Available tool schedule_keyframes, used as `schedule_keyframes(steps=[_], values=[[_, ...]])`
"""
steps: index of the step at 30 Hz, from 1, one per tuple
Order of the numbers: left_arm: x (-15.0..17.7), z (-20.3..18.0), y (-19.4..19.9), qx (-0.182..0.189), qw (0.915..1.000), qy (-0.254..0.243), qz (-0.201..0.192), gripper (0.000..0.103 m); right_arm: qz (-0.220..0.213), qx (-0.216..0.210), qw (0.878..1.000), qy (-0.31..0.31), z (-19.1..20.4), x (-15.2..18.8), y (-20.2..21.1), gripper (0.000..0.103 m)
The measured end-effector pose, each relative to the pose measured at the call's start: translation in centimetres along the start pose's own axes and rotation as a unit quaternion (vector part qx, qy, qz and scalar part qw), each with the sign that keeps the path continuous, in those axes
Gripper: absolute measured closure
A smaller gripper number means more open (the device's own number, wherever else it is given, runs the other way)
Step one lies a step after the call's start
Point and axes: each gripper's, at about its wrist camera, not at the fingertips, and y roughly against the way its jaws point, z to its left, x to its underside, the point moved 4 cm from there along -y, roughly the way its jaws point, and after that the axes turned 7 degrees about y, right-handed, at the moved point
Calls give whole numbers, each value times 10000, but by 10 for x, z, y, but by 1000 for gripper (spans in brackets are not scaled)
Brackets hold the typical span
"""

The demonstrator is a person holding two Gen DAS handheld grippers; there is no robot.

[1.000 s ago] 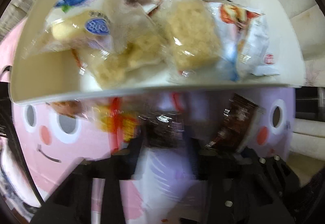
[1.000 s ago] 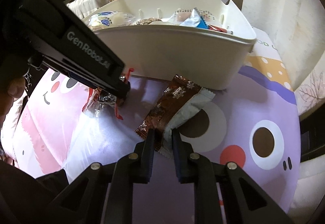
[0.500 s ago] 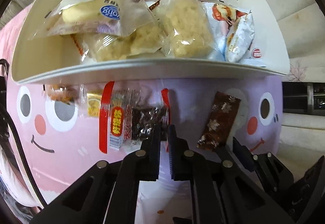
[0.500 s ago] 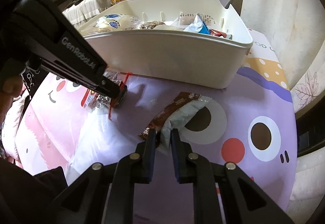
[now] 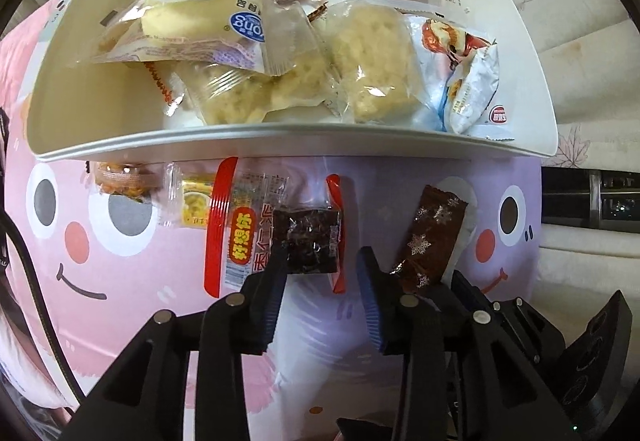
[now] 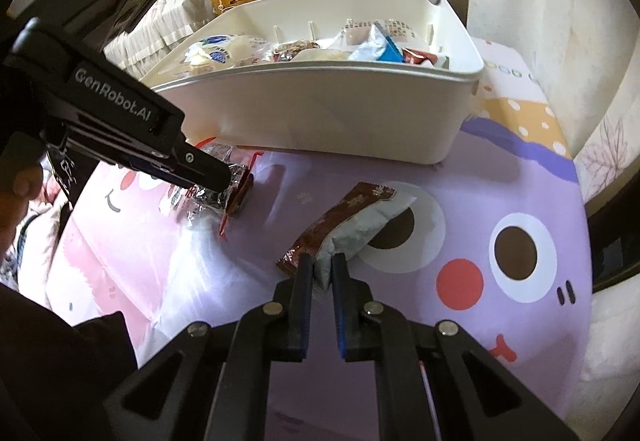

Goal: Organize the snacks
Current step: 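Grasp dark nut bag with left tool while right tool grasps brown chocolate packet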

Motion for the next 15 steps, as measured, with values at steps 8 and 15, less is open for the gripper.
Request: schedule_keyframes(steps=[8, 15], values=[[-19, 4, 0, -91, 9999, 101, 70, 61, 52, -258, 9982, -530, -13, -1, -2, 64], [-27, 5, -3, -84, 9998, 109, 132, 57, 167, -487, 9923, -1124, -23, -6, -13, 62]])
